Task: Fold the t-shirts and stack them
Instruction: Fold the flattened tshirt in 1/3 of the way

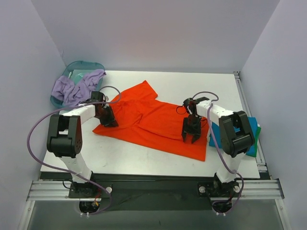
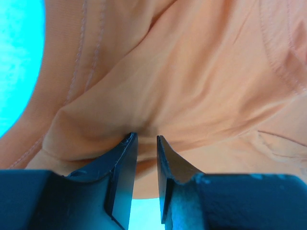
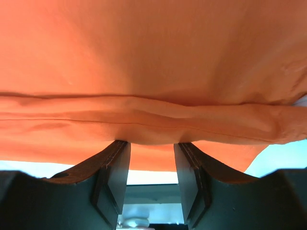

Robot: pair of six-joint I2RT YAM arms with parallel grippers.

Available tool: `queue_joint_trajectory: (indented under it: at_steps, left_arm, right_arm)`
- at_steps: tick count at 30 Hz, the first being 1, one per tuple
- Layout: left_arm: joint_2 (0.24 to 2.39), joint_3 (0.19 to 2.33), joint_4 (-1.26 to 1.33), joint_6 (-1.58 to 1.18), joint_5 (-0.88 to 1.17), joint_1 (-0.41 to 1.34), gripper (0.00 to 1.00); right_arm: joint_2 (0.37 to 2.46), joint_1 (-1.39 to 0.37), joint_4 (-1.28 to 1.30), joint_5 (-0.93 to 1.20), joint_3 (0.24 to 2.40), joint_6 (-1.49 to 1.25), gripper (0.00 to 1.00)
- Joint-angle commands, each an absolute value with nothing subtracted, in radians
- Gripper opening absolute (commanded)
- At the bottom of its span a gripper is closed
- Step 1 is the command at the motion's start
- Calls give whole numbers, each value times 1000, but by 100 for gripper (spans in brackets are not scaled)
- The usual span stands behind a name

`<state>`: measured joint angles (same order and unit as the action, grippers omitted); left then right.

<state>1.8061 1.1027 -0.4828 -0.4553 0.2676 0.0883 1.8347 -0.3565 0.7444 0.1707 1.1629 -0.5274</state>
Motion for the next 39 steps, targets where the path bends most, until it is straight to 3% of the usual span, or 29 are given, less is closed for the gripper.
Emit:
queue_joint_trajectory:
  at_steps: [1,16,22,32,39]
  left_arm:
    - [1752,1071,-443,-434,230,75,34]
    - [1686,1055,-460,-416,219,71,34]
    - [1618,1106,-482,-408,236,71,34]
    - [1637,1002,-385,-492,336,69,34]
    - [1643,882,-304,-560,344,60,33]
  right_arm:
    - [1836,-344,787,110,1210,-552,42]
    - [1839,-272,784,120,1267,-589,41]
    - [1691,-288,782,146,1240,-563,42]
    - [1649,-310,718,236,1057,-554,42]
    - [1736,-321,657,256,976,-558,42]
